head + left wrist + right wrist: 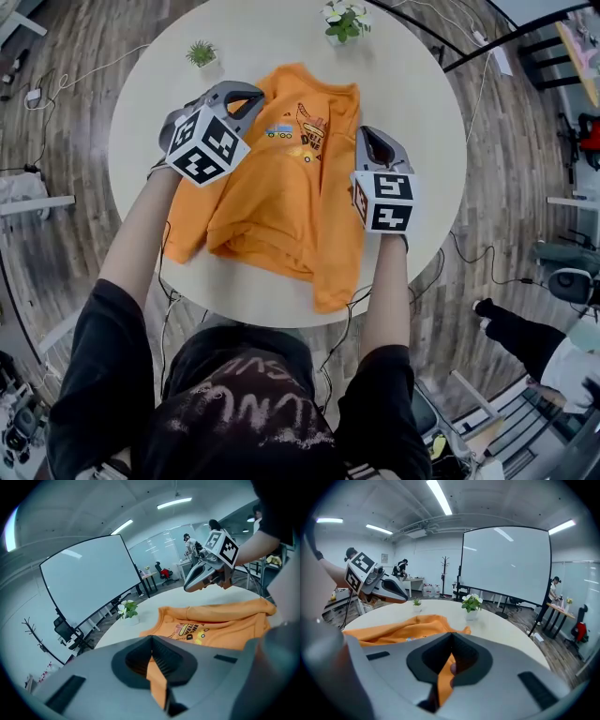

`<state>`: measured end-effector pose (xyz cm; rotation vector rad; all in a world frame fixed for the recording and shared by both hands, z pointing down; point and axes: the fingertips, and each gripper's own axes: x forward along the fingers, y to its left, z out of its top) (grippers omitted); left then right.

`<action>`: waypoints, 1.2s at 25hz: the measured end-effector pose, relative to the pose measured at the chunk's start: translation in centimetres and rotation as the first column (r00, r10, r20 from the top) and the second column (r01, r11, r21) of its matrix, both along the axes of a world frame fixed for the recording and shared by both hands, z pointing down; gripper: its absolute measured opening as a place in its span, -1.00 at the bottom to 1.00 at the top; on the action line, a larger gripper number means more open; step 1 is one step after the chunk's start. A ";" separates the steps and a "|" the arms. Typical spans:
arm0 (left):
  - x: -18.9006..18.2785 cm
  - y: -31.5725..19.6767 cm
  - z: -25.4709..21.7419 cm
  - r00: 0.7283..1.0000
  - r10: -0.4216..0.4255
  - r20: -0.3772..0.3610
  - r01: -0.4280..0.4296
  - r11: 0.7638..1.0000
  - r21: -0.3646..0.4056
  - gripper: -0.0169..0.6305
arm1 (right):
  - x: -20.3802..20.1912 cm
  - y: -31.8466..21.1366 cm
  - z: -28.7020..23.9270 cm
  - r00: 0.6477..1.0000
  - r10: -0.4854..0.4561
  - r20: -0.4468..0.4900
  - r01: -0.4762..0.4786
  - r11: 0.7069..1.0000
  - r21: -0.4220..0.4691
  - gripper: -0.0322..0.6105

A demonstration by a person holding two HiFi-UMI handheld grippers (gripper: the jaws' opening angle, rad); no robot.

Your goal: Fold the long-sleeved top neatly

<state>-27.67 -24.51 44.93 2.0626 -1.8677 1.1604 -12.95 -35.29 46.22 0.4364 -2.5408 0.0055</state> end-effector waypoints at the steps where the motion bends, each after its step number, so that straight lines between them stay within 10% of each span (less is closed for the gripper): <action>1: 0.7 1.0 -0.1 1.000 0.006 -0.003 -0.006 1.000 0.001 -0.91 | 0.5 1.1 -0.2 1.000 -0.001 0.001 0.001 1.000 0.002 -0.88; 17: 14.3 15.2 3.4 0.985 0.168 -0.034 -0.170 0.983 -0.062 -0.91 | 11.2 20.4 3.7 0.994 -0.053 -0.093 0.050 0.998 -0.028 -0.87; 30: 18.6 21.3 10.5 0.968 0.251 0.025 -0.234 0.929 -0.288 -0.50 | 18.3 24.4 12.3 0.910 -0.148 -0.388 0.158 0.987 -0.006 -0.38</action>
